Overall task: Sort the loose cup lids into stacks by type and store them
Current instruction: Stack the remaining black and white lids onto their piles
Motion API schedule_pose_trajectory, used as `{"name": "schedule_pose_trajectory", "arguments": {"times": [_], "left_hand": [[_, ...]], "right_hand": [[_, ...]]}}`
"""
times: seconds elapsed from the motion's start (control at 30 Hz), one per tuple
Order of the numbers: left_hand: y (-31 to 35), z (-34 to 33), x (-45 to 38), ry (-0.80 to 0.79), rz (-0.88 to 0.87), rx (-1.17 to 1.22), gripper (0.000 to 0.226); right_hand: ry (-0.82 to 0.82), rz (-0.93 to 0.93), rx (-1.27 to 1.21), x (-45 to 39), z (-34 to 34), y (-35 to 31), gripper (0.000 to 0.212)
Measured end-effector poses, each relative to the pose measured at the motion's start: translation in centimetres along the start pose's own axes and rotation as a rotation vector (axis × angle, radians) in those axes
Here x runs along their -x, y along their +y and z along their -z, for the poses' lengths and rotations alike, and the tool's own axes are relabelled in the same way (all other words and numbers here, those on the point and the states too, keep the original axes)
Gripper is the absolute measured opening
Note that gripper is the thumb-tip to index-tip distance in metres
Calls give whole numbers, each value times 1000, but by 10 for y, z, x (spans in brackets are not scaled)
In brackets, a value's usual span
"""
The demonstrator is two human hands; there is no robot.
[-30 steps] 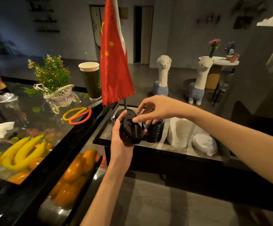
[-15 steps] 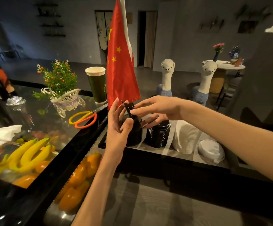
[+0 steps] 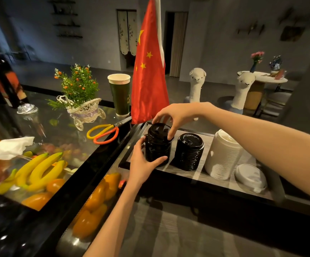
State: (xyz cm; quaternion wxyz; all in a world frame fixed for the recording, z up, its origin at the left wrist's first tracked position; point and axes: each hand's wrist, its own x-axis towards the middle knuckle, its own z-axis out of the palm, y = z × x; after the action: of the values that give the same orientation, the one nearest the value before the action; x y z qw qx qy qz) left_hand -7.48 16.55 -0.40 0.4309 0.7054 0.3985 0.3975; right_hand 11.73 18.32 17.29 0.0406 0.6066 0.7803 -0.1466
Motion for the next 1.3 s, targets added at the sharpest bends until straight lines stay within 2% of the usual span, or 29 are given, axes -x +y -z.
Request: {"name": "schedule_pose_trajectory", "arguments": {"times": [0.27,0.87,1.03,1.1,1.2,1.3], "left_hand": [[-3,-10,-4,-1,16,58,99],[0,-7,-9,-49,52,13,92],[3,-3,-9,-78,56,-13,97],[6,3,-8,-89,46,-44,106],[13,11,-3,-48,-24,-109,115],[31,13,7,40,-173,-179,99]], "right_hand": [[-71,19,46,-10,-8,3,81],[-17,21,37,-14,-23,0,79],[-15,36,75,-7,-25,-2,82],[51,33,18,5,-21,0,78],[318,36,-160,43,-16,4,54],[625,-24,-284,97,-30,11,35]]}}
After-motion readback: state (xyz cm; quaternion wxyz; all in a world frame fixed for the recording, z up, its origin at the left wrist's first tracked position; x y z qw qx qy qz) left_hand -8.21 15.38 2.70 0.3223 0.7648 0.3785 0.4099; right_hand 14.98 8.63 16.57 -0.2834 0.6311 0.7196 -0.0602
